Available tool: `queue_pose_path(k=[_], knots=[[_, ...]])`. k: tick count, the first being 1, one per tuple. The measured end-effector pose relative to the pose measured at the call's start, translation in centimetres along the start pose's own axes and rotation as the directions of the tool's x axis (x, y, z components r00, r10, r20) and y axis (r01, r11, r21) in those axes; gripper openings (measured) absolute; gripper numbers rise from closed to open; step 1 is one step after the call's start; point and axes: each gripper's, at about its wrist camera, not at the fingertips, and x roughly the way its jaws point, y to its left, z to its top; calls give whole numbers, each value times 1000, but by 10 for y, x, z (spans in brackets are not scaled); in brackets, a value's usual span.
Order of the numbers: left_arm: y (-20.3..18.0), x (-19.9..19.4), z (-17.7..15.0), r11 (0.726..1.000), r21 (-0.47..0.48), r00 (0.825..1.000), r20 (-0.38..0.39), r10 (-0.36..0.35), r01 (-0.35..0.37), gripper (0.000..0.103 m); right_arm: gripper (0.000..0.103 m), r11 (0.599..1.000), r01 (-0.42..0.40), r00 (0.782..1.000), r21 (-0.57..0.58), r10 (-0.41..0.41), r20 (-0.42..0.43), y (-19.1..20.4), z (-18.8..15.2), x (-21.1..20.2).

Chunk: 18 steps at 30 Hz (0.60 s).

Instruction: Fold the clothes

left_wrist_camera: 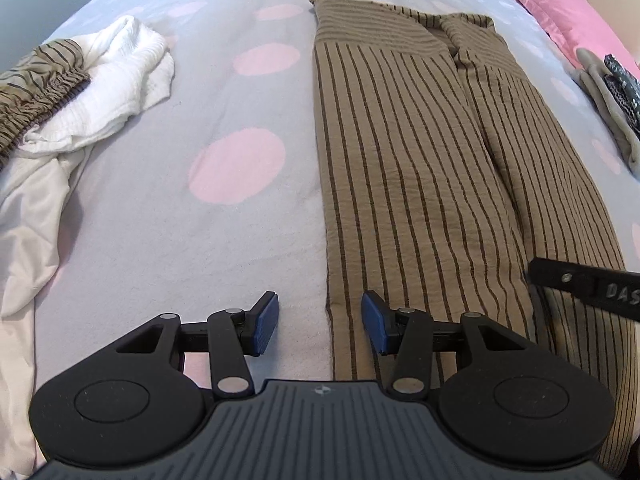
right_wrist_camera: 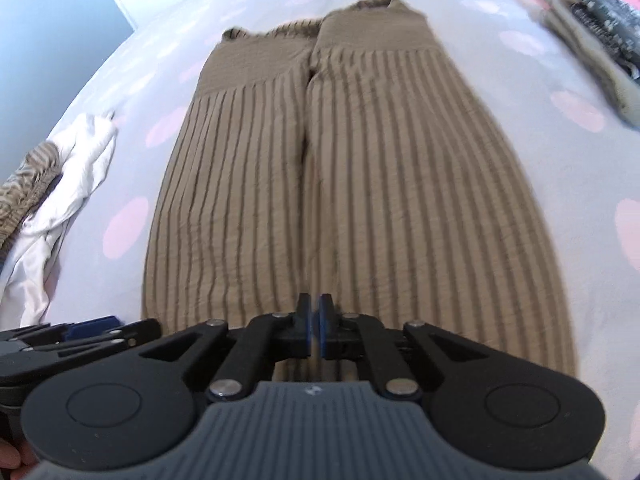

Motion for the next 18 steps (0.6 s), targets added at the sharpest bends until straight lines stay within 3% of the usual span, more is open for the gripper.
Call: queue_pose_path(k=[4, 7, 9, 12, 15, 16, 18], knots=[[-3, -3, 1, 1000, 9, 1000, 15, 10, -10, 44, 9, 997, 66, 997, -46, -64, 35, -3, 1, -2], [-4, -3, 1, 1000, 11, 1000, 13, 0, 0, 44, 25, 995, 64, 998, -73, -63, 16, -3, -1, 3], [-4, -2, 1, 1000, 15, 1000, 10, -3, 3, 44, 25, 994, 60, 998, -96, -61, -8, -1, -3, 11], [-4, -1, 1, 1000, 16, 1000, 5, -6, 6, 44, 27, 980, 124, 992, -154, -125, 1, 2, -8, 18], [-5, 0, 0, 1000, 15, 1000, 2, -10, 10, 44, 18, 971, 147, 989, -186, -148, 7, 3, -9, 18], [-5, 0, 0, 1000, 15, 1000, 0, -10, 10, 44, 3, 969, 164, 986, -188, -164, 13, 2, -10, 17], [-6, 0, -1, 1000, 16, 1000, -2, -10, 10, 44, 3, 976, 149, 989, -161, -148, 17, -1, -8, 13]])
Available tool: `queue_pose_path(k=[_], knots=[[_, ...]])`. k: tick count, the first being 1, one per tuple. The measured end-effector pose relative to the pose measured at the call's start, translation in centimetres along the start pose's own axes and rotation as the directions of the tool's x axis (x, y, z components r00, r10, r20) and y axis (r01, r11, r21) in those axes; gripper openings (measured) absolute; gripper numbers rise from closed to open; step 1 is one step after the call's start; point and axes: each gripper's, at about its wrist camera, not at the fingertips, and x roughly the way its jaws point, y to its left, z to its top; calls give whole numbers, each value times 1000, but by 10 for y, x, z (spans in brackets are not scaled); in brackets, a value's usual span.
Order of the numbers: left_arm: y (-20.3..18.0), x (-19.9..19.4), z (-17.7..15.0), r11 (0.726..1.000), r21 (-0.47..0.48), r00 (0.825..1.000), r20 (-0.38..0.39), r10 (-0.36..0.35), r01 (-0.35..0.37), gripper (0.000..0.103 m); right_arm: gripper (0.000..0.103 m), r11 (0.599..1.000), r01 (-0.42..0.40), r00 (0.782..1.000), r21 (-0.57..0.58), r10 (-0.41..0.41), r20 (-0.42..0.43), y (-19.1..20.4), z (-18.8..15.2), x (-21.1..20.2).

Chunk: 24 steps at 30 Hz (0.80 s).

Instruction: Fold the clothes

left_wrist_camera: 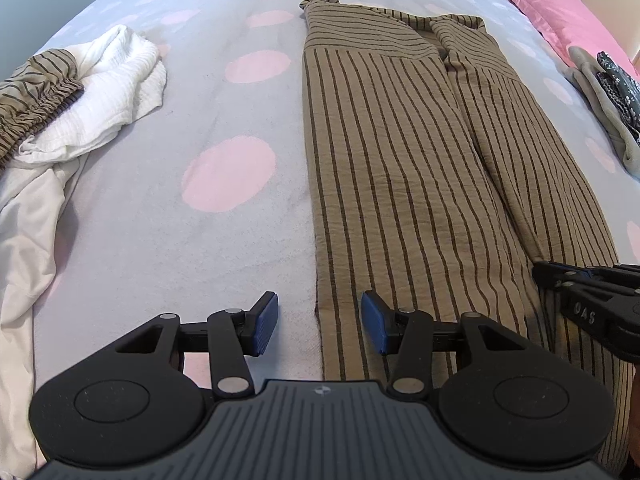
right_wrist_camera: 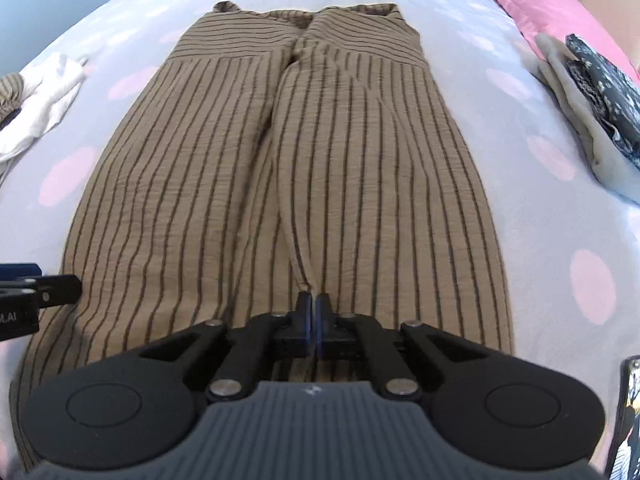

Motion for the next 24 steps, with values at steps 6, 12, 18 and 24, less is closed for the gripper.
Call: queue_pose_path(k=[6, 12, 18, 24], knots=[[-5, -2, -3, 1000, 18, 1000, 3, -7, 6, 44, 3, 981, -178, 983, 74, 174, 57, -3, 11, -21], [-8, -3, -5, 1000, 28, 1000, 8, -3, 3, 44, 3, 972, -212, 977, 104, 215, -13, 5, 16, -4], [-8, -6, -4, 1000, 29, 1000, 12, -9, 9, 44, 10, 974, -204, 977, 98, 209, -38, 8, 9, 4], [-18, -20, -11, 994, 87, 998, 23, -63, 61, 44, 23, 971, -223, 974, 89, 226, -18, -9, 7, -23]])
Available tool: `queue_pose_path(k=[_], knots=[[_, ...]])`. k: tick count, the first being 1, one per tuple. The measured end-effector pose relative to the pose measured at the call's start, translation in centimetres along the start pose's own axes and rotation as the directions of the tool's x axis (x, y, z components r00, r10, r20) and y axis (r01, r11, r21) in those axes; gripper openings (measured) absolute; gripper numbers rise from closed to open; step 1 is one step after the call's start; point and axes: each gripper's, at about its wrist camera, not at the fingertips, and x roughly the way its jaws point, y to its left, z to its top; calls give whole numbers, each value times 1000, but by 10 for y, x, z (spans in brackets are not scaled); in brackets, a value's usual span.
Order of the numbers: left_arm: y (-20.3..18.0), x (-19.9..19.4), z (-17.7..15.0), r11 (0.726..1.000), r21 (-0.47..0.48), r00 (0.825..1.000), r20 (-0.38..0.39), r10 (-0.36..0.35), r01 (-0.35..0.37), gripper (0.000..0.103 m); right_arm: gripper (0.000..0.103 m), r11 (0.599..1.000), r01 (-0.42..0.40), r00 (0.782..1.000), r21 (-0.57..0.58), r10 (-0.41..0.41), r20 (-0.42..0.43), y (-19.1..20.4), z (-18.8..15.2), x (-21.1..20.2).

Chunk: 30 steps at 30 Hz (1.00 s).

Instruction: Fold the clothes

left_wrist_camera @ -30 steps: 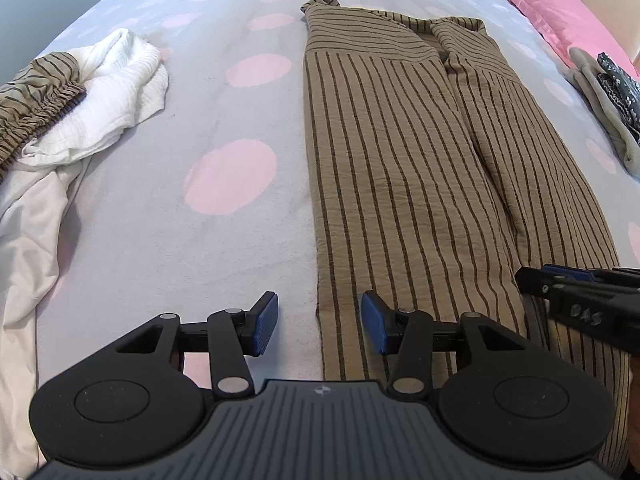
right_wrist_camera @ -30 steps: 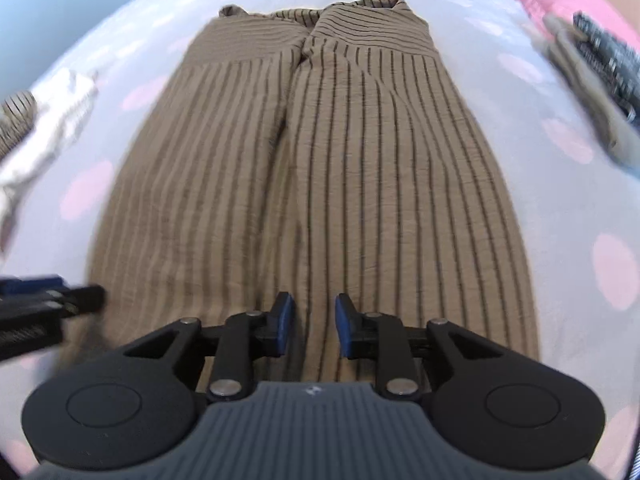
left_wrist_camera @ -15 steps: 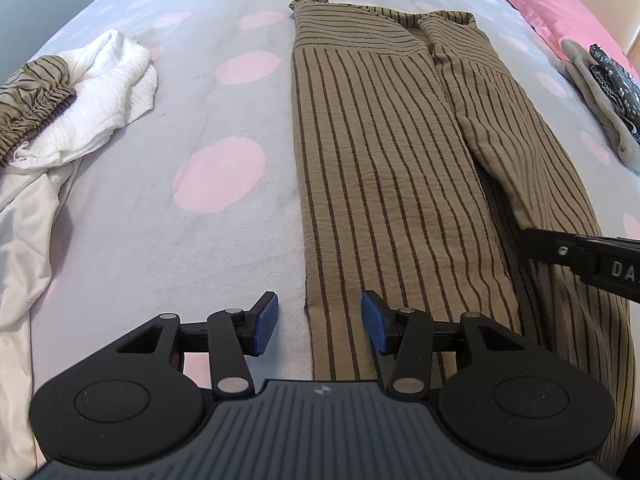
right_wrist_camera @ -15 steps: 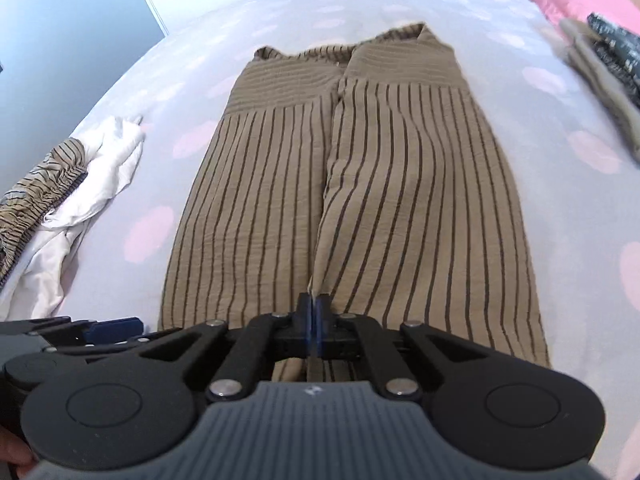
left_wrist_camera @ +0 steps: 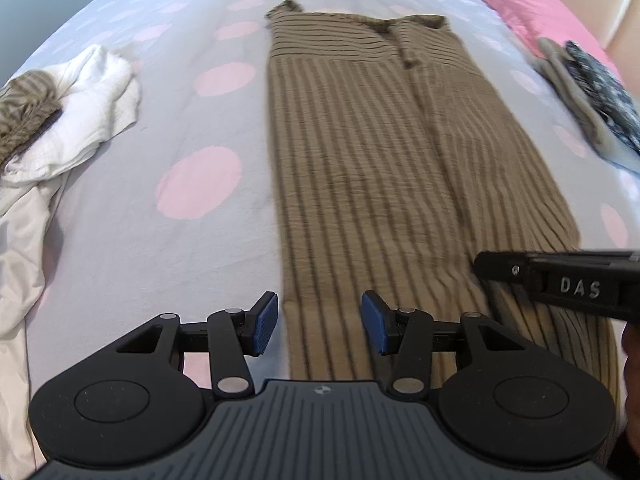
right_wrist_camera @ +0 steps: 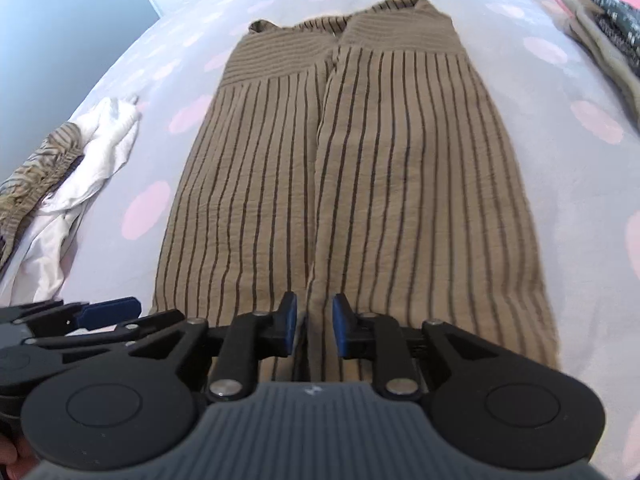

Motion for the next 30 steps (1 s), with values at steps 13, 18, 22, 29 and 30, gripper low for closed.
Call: queue_pose_path(k=[13, 18, 22, 29, 30], knots=[[-51, -33, -64, 966, 164, 979, -65, -193, 201, 44, 22, 981, 12, 999, -195, -20, -40, 4, -71, -45], [-65, -31, -86, 959, 209, 980, -89, -178, 194, 44, 18, 979, 39, 994, -200, -59, -96, -5, -94, -36], [-64, -30, -91, 961, 205, 982, -88, -169, 184, 44, 0, 991, -5, 995, -133, -8, -101, -19, -98, -40], [-54, -35, -92, 973, 155, 985, -58, -161, 169, 44, 0, 979, -149, 986, -138, 136, -98, -10, -100, -48], [-54, -35, -93, 974, 153, 986, -59, -159, 166, 44, 1, 979, -154, 984, -135, 140, -111, -9, -101, -44]])
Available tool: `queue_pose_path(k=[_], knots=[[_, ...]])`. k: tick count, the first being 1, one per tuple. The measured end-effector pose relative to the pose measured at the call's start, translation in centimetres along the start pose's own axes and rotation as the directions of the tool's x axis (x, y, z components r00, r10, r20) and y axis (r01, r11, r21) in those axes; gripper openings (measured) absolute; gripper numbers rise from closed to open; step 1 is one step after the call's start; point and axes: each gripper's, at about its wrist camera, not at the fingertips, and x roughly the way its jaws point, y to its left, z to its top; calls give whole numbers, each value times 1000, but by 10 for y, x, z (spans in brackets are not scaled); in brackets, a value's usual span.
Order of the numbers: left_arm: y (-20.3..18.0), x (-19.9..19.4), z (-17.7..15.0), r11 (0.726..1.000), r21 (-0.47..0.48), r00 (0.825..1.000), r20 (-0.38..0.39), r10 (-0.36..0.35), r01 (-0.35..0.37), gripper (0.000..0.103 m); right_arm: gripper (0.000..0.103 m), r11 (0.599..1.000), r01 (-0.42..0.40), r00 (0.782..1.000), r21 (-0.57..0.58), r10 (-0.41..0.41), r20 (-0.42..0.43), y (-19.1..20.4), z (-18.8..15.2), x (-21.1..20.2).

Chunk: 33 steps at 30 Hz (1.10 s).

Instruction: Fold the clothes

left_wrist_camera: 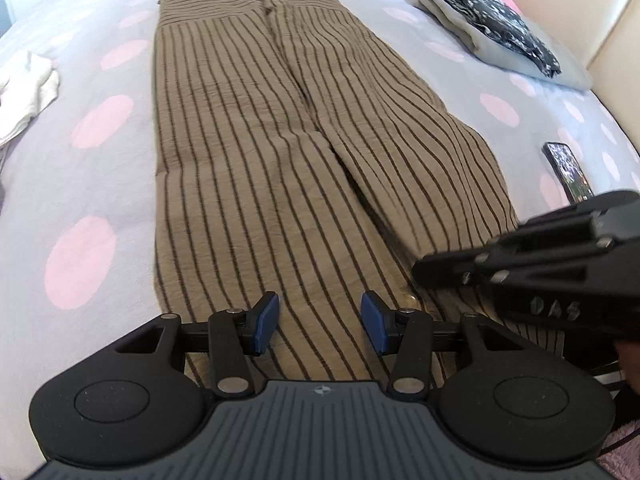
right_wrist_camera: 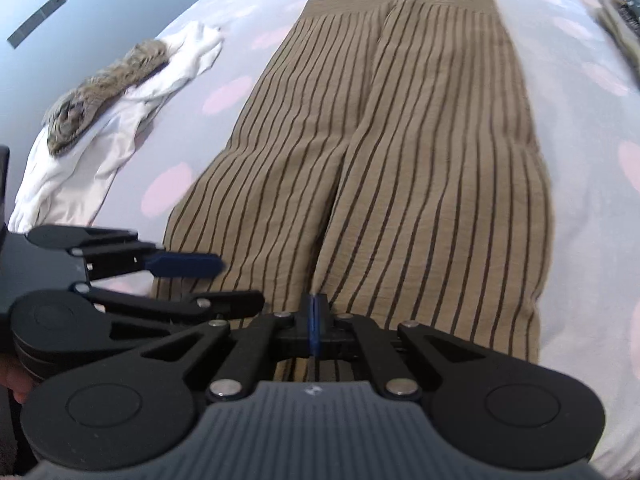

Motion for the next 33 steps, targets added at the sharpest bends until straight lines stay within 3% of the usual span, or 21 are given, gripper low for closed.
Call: queue_pose_path(k=[4, 8, 13, 20, 23, 27, 33], knots=[[-2, 3, -1, 1000, 10, 1000, -9, 11, -11, 44, 6, 1000, 13, 998, 13, -12, -54, -2, -5, 15], [-7, 0, -1, 999, 32, 1000, -7, -1, 1, 43, 13, 1000, 6, 999, 0, -6, -52, 0, -3, 11], [-14, -8, -4, 998, 49, 1000, 1, -29, 29, 43, 22, 994, 68, 997, -82, -71, -32, 10, -9, -8], [-31, -19, -26, 992, 107, 997, -36, -70, 73, 43, 28, 957, 159, 986, -243, -168, -19, 21, -33, -25], [-43, -20, -37, 982, 165, 995, -61, -84, 93, 44, 31, 959, 163, 982, -232, -180, -53, 13, -42, -31], [-55, -22, -51, 970, 221, 993, -83, -88, 105, 45, 32, 982, 136, 983, -132, -151, -108, -3, -52, -38], [-66, -22, -65, 959, 261, 992, -88, -90, 111, 47, 35, 989, 86, 988, -117, -100, -120, -5, -61, -40]])
